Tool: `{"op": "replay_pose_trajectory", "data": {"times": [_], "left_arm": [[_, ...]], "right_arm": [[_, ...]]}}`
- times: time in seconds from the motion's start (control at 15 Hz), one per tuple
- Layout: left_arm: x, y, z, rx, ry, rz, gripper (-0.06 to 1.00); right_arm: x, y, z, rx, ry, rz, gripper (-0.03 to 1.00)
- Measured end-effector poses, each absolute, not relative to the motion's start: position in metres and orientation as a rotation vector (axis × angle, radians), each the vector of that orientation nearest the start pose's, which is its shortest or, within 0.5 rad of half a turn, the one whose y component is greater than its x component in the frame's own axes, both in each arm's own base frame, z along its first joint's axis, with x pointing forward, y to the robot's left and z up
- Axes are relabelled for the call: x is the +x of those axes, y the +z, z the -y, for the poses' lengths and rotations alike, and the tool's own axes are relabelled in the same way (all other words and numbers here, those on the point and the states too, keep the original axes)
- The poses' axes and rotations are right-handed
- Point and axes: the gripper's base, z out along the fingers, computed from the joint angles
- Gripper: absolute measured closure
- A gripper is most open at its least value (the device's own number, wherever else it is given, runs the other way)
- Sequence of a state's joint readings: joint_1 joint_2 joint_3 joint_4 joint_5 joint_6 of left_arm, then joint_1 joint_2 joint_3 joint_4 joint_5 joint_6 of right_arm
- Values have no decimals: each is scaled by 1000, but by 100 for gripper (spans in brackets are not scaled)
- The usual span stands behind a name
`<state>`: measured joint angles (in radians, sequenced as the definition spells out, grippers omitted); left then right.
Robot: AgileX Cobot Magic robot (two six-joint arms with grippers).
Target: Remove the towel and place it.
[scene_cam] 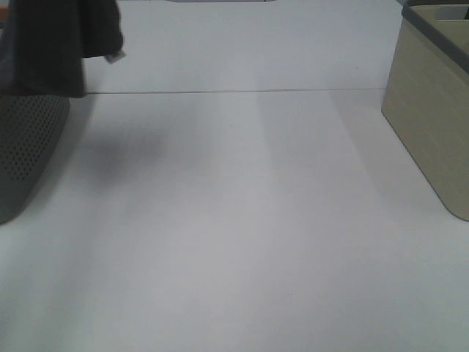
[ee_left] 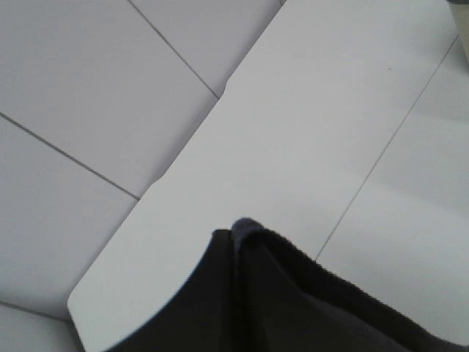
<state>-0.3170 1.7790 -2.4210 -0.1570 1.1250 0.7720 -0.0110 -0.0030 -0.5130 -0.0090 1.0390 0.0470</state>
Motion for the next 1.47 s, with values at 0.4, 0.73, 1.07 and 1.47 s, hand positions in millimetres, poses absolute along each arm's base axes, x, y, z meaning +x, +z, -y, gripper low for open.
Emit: {"op": "replay_pose_trajectory", "data": {"times": [0.4,0.73,1.07,1.47], "left_arm": [[361,495,202,1167,2,-1607,94],[371,476,217,1203,-35,-1634,94],[368,470,217,1250,-50,-1685,94],[367,468,217,1268,-58,-1705,94]], "right_arm": [[-3,296,-8,35,133,-1870,34],[27,297,-18,-70,220,-2010,34],[73,295,-37,-242,447,-2137,34],[105,298,-54,-367,681,-2062,34]]}}
